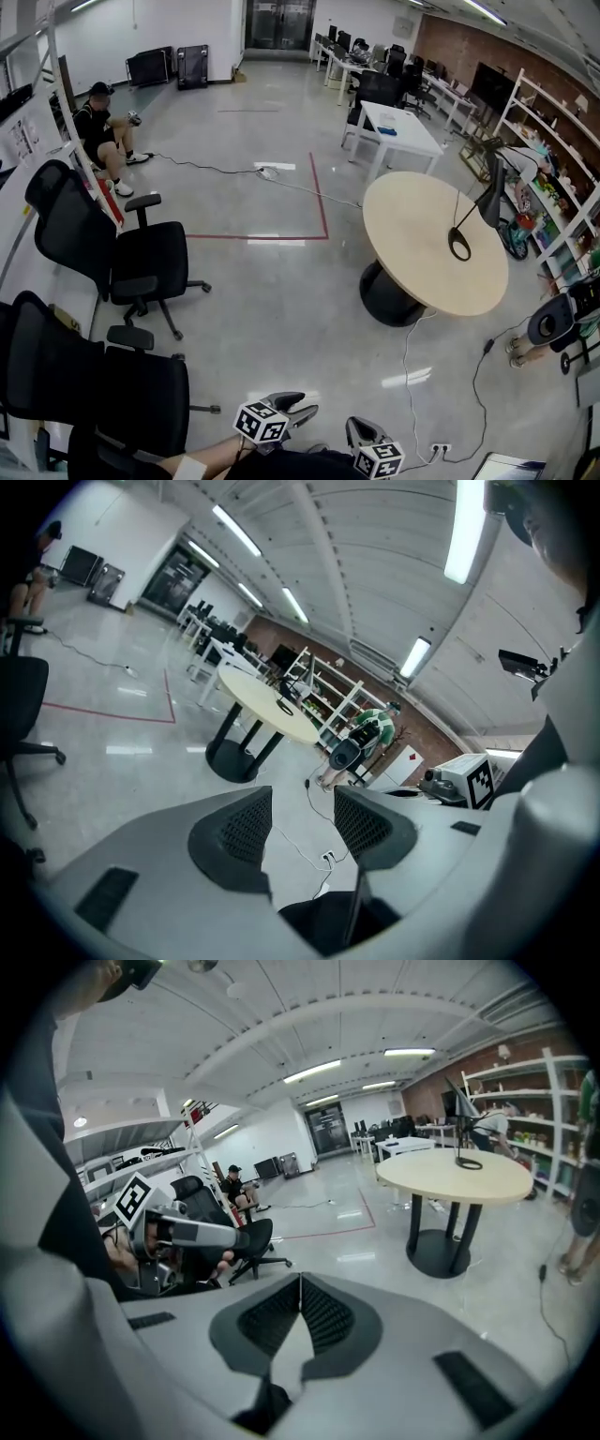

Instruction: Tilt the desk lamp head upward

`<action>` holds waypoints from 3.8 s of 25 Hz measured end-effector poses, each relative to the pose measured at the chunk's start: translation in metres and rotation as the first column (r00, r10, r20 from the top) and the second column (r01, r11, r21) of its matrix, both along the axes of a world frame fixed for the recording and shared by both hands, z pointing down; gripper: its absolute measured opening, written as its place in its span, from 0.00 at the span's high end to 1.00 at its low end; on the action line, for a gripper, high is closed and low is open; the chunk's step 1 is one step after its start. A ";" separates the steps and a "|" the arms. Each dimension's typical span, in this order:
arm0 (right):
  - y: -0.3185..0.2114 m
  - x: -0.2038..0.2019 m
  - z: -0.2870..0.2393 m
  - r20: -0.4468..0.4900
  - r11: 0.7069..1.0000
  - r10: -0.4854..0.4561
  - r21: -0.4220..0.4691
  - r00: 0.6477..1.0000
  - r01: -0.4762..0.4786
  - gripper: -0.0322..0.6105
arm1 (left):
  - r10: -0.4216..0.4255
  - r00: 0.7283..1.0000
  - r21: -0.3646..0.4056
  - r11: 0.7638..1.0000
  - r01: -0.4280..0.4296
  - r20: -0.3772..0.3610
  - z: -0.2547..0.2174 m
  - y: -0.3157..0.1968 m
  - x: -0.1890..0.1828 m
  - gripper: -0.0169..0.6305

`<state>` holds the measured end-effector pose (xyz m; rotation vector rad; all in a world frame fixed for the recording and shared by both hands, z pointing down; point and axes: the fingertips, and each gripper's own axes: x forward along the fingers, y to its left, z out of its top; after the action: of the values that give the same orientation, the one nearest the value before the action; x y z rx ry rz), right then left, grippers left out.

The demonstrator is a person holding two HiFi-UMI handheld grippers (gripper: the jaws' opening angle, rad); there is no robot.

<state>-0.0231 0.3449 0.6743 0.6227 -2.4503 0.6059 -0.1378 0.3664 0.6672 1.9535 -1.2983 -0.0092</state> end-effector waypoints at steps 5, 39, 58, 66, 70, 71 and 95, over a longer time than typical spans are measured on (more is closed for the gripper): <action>-0.020 -0.020 0.013 0.002 0.999 -0.019 -0.039 1.000 0.019 0.94 | -0.027 1.000 -0.023 0.999 0.027 -0.012 0.009 -0.024 -0.017 0.64; -0.326 -0.008 -0.035 0.217 1.000 0.023 -0.003 0.976 -0.023 0.94 | -0.067 0.985 -0.025 0.997 0.072 0.159 -0.044 -0.303 0.013 0.64; -0.496 -0.044 -0.048 0.204 0.872 0.482 -0.017 0.852 -0.489 0.94 | 0.208 0.974 0.056 0.975 -0.213 0.089 -0.037 -0.495 -0.087 0.64; -0.511 -0.023 -0.051 0.165 0.775 0.621 0.010 0.766 -0.631 0.94 | 0.272 0.960 0.110 0.954 -0.278 0.063 -0.046 -0.576 -0.106 0.64; -0.528 0.011 -0.061 0.186 0.712 0.690 0.006 0.700 -0.703 0.94 | 0.320 0.943 0.172 0.928 -0.331 0.090 -0.073 -0.610 -0.081 0.64; -0.535 0.020 -0.064 0.200 0.697 0.702 0.002 0.683 -0.717 0.94 | 0.331 0.938 0.184 0.920 -0.346 0.105 -0.078 -0.617 -0.073 0.64; -0.789 0.138 -0.156 0.546 0.750 0.542 0.028 0.638 -0.661 0.94 | 0.141 0.906 0.501 0.794 -0.344 0.399 -0.274 -0.829 0.031 0.64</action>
<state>0.1146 -0.4437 0.5181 1.6205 -2.7980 0.8360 -0.1065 -0.4625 0.3932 2.7316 -1.3455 0.0933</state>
